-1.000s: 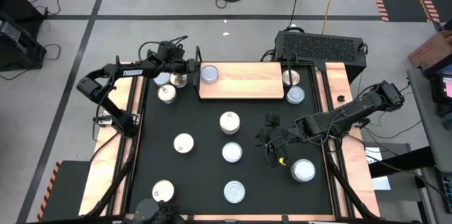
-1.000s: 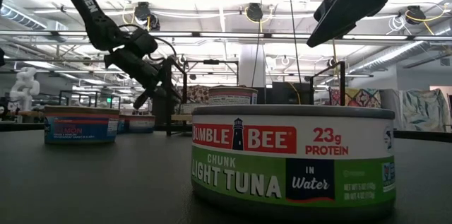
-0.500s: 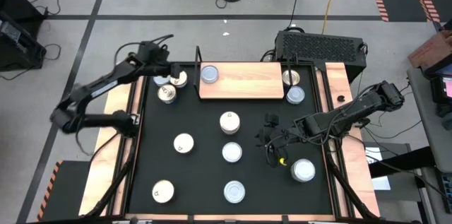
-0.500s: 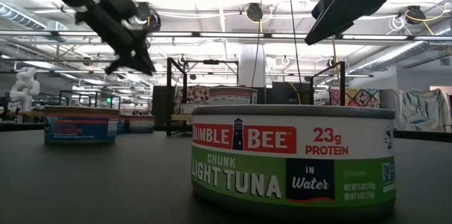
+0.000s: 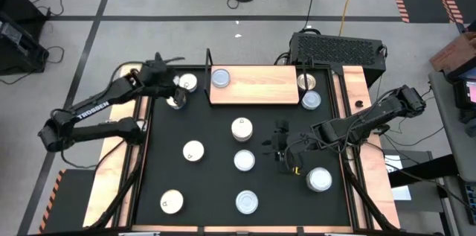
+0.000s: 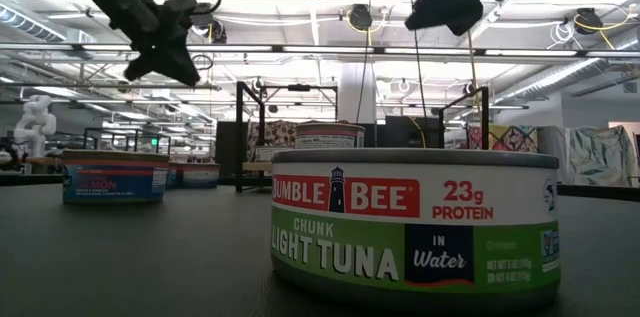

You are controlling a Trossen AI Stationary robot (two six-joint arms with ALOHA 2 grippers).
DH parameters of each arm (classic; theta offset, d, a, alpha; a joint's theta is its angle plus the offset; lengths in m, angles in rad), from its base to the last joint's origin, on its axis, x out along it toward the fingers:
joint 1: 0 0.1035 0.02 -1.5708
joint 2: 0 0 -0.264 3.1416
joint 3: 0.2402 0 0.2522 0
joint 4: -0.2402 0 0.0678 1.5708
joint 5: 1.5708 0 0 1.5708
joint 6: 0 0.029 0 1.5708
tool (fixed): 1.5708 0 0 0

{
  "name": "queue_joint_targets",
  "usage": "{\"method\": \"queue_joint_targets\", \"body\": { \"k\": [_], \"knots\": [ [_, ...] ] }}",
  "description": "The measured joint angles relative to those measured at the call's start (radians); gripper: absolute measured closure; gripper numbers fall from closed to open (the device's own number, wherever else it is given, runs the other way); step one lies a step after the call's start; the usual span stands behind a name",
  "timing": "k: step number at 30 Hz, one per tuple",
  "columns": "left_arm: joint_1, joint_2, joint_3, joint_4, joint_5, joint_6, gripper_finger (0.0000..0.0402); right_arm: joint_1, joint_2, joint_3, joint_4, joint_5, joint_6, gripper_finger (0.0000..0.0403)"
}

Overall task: Stack canned seafood by type on shelf
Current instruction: Put the middle left green tuna can on the shelf

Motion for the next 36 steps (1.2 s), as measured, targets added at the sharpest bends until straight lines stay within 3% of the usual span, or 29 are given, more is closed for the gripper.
{"method": "queue_joint_targets", "body": {
  "k": [7,11,13,16,21,24,26,32,36],
  "knots": [
    [-0.289,-0.085,-0.2,0.208,-0.319,-0.069,0.0336,-0.011,0.0,0.0,0.073,0.167,0.003,0.0255],
    [-0.425,-0.155,-0.36,0.495,-0.497,-0.081,0.0336,-0.1,0.018,0.0,0.169,0.186,-0.033,0.0255],
    [-0.459,-0.164,-0.439,0.657,-0.587,-0.047,0.0336,-0.183,0.044,0.0,0.253,0.154,-0.083,0.0257],
    [-0.465,-0.164,-0.517,0.823,-0.659,0.0,0.0336,-0.36,0.095,0.0,0.381,-0.045,-0.128,0.0263],
    [-0.432,-0.163,-0.532,0.769,-0.668,0.068,0.0336,-0.635,0.213,0.05,0.494,-0.133,-0.092,0.028],
    [-0.412,-0.163,-0.531,0.766,-0.655,0.085,0.0336,-0.739,0.321,0.153,0.491,-0.278,-0.072,0.0297],
    [-0.401,-0.163,-0.53,0.77,-0.626,0.117,0.0336,-0.767,0.411,0.252,0.453,-0.332,-0.076,0.0309],
    [-0.376,-0.163,-0.53,0.779,-0.58,0.149,0.0336,-0.809,0.674,0.592,0.16,-0.329,-0.119,0.037],
    [-0.375,-0.163,-0.53,0.779,-0.552,0.149,0.0336,-0.806,0.776,0.731,0.059,-0.342,-0.15,0.0397]
  ]
}}
